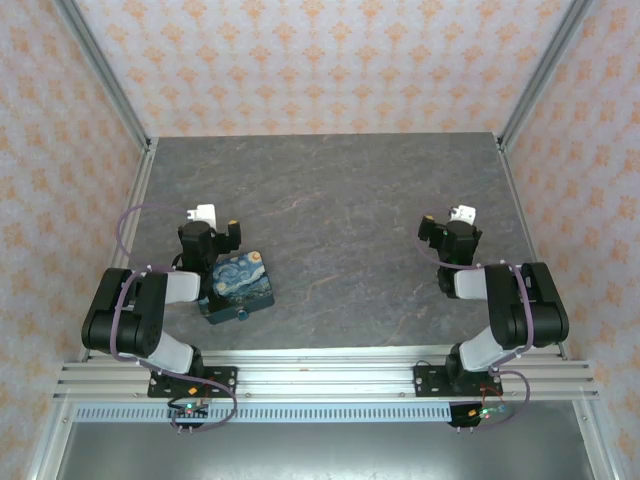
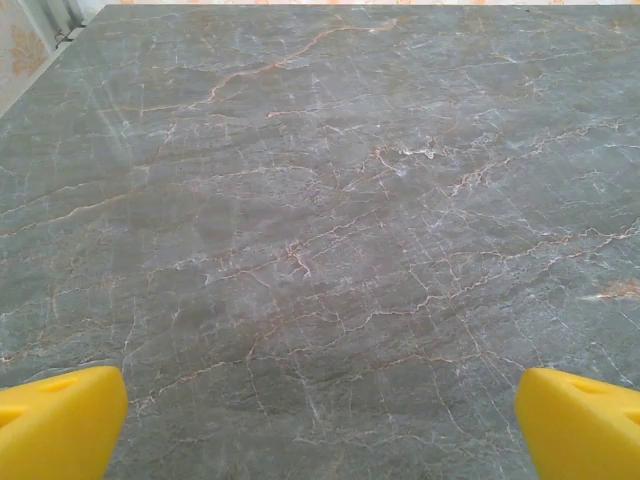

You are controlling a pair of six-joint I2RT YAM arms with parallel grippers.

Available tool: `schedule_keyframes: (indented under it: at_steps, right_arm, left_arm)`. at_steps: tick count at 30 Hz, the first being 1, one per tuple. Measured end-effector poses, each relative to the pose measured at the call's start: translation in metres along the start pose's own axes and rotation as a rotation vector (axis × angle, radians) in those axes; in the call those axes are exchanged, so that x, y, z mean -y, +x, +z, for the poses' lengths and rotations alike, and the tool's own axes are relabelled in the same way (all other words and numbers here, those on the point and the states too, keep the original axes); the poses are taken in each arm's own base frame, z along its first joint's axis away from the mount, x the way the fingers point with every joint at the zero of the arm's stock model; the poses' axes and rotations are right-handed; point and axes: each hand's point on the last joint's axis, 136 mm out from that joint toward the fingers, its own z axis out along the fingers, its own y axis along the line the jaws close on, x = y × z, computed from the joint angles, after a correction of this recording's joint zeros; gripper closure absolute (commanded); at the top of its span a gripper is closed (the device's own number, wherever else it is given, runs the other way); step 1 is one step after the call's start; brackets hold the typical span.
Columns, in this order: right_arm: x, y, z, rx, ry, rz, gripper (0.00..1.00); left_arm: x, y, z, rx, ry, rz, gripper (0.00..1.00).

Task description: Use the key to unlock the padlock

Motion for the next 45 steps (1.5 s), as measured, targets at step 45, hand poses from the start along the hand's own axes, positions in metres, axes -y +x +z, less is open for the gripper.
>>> schedule_keyframes:
  at_steps: [45]
  right_arm:
    - [-0.08,-0.024,-0.017,-0.408,-0.23,0.506,0.12]
  left_arm:
    - [-0.028,-0.042,-0.118,-0.426,-0.234,-0.539,0.0]
